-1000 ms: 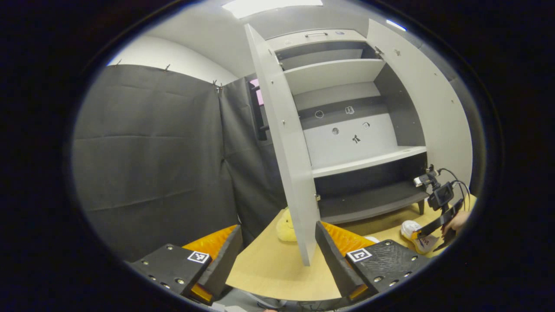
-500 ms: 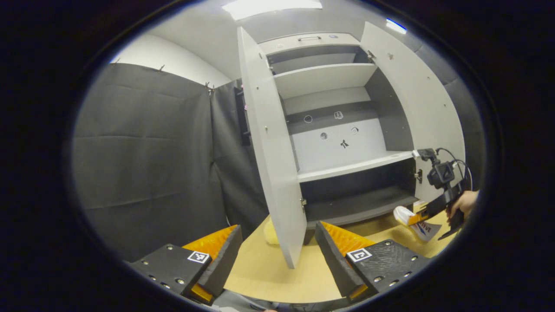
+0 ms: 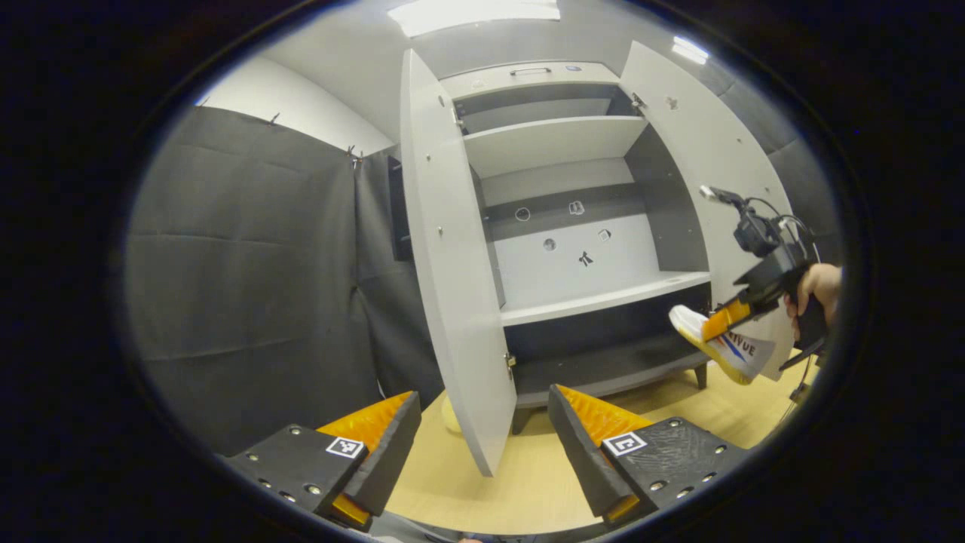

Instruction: Grab one shoe with the right hand and put it into the shoe cabinet, grab the other shoe with the left hand and put it into the shoe cabinet; then close the right door with the right hand and the left door with the left hand.

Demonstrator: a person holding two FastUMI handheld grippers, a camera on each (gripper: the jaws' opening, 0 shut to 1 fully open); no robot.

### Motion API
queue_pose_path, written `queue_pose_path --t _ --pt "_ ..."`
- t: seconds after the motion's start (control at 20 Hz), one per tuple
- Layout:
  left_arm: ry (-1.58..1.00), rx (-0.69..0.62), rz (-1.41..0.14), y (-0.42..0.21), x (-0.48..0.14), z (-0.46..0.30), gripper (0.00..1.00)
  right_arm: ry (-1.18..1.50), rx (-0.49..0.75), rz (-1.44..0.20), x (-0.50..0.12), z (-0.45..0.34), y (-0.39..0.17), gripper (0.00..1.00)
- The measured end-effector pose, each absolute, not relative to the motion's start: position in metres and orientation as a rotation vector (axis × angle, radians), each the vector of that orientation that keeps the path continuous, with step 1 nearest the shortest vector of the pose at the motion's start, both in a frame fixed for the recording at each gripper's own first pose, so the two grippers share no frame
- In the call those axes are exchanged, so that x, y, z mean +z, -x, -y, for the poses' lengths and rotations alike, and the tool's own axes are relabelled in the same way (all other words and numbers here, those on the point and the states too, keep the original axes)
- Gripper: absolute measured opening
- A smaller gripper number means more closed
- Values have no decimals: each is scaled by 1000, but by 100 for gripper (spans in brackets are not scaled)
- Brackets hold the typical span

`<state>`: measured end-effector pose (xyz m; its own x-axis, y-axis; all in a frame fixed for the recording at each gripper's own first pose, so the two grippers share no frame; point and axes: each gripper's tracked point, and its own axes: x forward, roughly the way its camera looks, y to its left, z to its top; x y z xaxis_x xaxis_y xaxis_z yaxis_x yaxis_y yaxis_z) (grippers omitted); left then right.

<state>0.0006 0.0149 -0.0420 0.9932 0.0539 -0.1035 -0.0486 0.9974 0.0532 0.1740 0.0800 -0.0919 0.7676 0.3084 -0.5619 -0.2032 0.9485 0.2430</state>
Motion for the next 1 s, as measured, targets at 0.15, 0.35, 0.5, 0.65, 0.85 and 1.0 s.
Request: queue_pose_path --t 0.15,0.35,0.5,0.65,0.85,1.0 --pt "-39 35 -107 -3 -45 -8 100 -170 301 -572 -57 -85 -186 5" --pt "-34 20 -107 -4 -46 1 98 -182 304 -502 -17 -86 -215 1" --pt "-25 20 -113 -5 -48 4 100 -192 296 -463 4 -85 -243 1" --pt "-22 18 -123 -6 -53 8 100 -187 285 -438 17 -89 -275 1" --pt "-20 12 -129 -7 -55 16 100 -177 260 -409 29 -97 -319 1" --pt "-23 16 -131 -9 -55 17 98 -184 261 -409 34 -111 -348 1"
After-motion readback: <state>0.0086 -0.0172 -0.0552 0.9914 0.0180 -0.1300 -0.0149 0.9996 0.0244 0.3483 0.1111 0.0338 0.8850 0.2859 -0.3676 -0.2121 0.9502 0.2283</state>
